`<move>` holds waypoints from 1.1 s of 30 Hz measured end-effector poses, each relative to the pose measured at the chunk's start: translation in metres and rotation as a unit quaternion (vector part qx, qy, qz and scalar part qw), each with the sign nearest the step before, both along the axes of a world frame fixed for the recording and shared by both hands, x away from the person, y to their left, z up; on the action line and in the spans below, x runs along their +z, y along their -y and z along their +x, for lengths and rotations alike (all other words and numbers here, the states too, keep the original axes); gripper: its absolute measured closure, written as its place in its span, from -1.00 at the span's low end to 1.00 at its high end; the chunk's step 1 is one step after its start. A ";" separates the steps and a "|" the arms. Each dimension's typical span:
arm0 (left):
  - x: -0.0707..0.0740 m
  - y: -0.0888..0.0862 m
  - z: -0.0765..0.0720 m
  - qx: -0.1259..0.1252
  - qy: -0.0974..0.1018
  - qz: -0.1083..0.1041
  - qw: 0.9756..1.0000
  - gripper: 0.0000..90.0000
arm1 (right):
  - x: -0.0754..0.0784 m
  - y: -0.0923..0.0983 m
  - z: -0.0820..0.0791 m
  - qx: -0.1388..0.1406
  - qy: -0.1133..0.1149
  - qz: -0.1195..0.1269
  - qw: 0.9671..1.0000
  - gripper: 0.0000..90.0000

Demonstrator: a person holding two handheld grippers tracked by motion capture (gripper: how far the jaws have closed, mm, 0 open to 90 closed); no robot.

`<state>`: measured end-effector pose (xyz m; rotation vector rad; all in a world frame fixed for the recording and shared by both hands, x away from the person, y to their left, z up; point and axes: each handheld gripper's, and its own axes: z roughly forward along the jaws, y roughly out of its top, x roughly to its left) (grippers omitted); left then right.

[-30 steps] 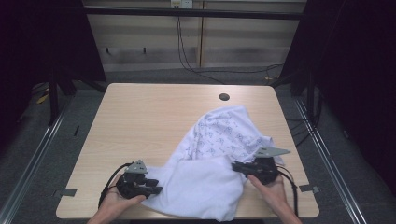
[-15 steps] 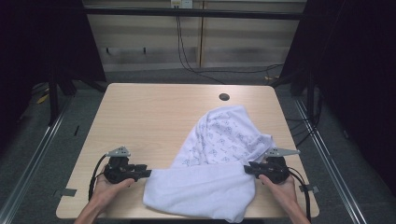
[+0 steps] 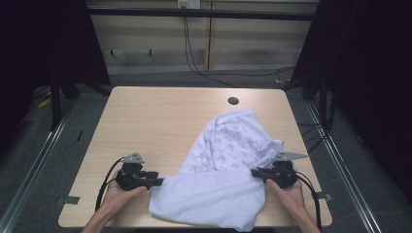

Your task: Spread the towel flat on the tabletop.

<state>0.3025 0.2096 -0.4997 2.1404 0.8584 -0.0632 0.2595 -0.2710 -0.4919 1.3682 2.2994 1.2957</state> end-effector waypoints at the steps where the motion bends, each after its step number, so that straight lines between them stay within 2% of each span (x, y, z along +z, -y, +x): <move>1: 0.000 0.001 0.000 -0.001 0.000 -0.001 1.000 0.42 | 0.002 0.001 -0.001 -0.004 0.002 0.006 1.000 0.94; 3: -0.001 0.004 -0.002 -0.011 0.010 0.007 1.000 0.62 | 0.004 0.003 -0.002 -0.004 0.004 0.012 1.000 0.94; 5: 0.000 0.011 -0.004 -0.030 0.009 0.014 0.999 0.75 | 0.003 0.005 -0.002 -0.005 0.002 0.011 1.000 0.94; 8: 0.002 0.023 -0.012 -0.061 0.026 0.034 0.997 0.84 | 0.000 0.004 -0.002 -0.003 -0.002 0.001 1.000 0.94; 10: 0.004 0.029 -0.016 -0.070 0.031 0.043 0.996 0.90 | 0.001 0.004 -0.004 -0.004 -0.003 0.001 1.000 0.94; 12: 0.003 0.031 -0.016 -0.067 0.027 0.041 0.997 0.93 | 0.002 0.005 -0.005 -0.004 0.000 0.002 1.000 0.94; 16: 0.000 0.024 -0.011 -0.050 0.004 0.016 0.999 0.94 | 0.003 0.008 -0.007 -0.011 -0.005 -0.002 1.000 0.94; 17: 0.000 0.023 -0.010 -0.047 0.005 0.018 0.999 0.95 | 0.003 0.009 -0.008 -0.014 -0.010 -0.005 1.000 0.94; 19: 0.000 0.021 -0.008 -0.039 0.009 0.018 0.999 0.95 | -0.001 0.011 -0.006 -0.017 -0.021 -0.027 0.999 0.94; 21: 0.000 0.022 -0.006 -0.036 0.018 0.023 0.999 0.95 | -0.009 0.015 0.002 -0.022 -0.036 -0.050 0.998 0.95; 22: 0.001 0.023 -0.005 -0.039 0.021 0.027 0.999 0.95 | -0.010 0.019 0.007 -0.029 -0.041 -0.034 0.998 0.95; 24: 0.000 0.028 -0.002 -0.041 0.021 0.022 0.999 0.95 | -0.010 0.021 0.016 -0.035 -0.035 -0.042 0.998 0.95; 27: 0.000 0.033 0.005 -0.038 0.025 0.027 0.999 0.95 | -0.012 0.023 0.033 -0.045 -0.031 -0.040 0.998 0.95; 32: -0.003 0.034 0.018 -0.022 0.008 0.004 1.000 0.95 | -0.013 0.022 0.062 -0.059 -0.022 -0.050 0.997 0.95; 33: -0.005 0.032 0.022 -0.012 0.002 -0.008 1.000 0.95 | -0.013 0.022 0.067 -0.059 -0.019 -0.050 0.997 0.95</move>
